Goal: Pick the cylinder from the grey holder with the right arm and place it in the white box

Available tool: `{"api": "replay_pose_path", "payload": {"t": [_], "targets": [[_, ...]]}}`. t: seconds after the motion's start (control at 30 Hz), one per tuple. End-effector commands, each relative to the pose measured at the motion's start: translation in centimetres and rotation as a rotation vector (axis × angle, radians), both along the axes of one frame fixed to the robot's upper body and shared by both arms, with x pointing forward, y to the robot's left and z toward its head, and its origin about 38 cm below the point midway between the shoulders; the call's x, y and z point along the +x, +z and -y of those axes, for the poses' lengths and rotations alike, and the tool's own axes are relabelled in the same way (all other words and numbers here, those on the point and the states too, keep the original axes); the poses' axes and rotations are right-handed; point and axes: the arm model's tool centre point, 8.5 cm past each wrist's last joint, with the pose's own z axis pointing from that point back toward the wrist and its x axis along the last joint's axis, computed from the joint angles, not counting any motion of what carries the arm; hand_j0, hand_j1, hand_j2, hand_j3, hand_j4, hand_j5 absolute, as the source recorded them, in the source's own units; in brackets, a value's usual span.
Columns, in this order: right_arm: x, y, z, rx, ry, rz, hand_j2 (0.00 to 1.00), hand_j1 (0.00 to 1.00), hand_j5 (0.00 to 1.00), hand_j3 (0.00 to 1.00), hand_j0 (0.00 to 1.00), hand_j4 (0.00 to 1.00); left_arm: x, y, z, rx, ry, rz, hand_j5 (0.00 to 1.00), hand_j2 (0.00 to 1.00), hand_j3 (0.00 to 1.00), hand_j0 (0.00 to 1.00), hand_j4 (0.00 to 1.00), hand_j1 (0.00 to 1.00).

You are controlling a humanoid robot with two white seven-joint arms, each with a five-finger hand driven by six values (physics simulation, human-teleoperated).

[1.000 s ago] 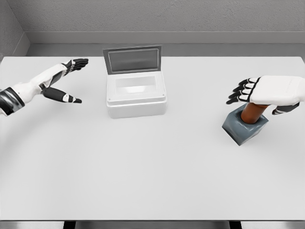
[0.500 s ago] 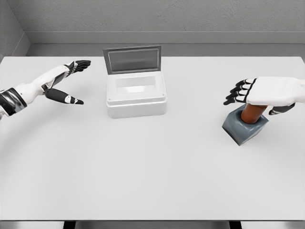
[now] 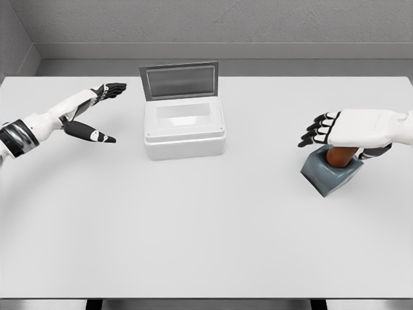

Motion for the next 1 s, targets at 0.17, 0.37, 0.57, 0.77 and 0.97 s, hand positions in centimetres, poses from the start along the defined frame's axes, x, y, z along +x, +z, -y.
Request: {"api": "replay_pose_path", "payload": {"t": [0.17,0.37,0.57,0.77,0.97], "targets": [[0.04,-0.18,-0.29,0.007,0.003,-0.004,0.92,0.92,0.92,0.92,0.92,0.92,0.03,0.06,0.05,-0.007,0.001,0.0,1.0,1.0,1.0,1.0,1.0,1.0],[0.04,-0.18,-0.29,0.007,0.003,-0.004,0.76,0.76,0.76,0.76,0.76,0.76,0.0,0.15,0.2,-0.01,-0.004,0.004,1.0,1.0,1.0,1.0,1.0,1.0],[-0.02,-0.17,-0.07,0.002,-0.001,-0.005,0.69,0.69,0.69,0.69,0.69,0.69,-0.08,0.18,0.43,-0.012,-0.012,0.004,1.0,1.0,1.0,1.0,1.0,1.0],[-0.06,-0.19,0.05,0.0,-0.003,-0.006,0.58,0.58,0.58,0.58,0.58,0.58,-0.1,0.16,0.49,-0.011,-0.014,0.004,1.0,1.0,1.0,1.0,1.0,1.0],[-0.19,-0.5,0.17,-0.003,-0.005,-0.015,0.49,0.49,0.49,0.49,0.49,0.49,-0.13,0.24,0.55,-0.012,-0.017,0.005,1.0,1.0,1.0,1.0,1.0,1.0]]}}
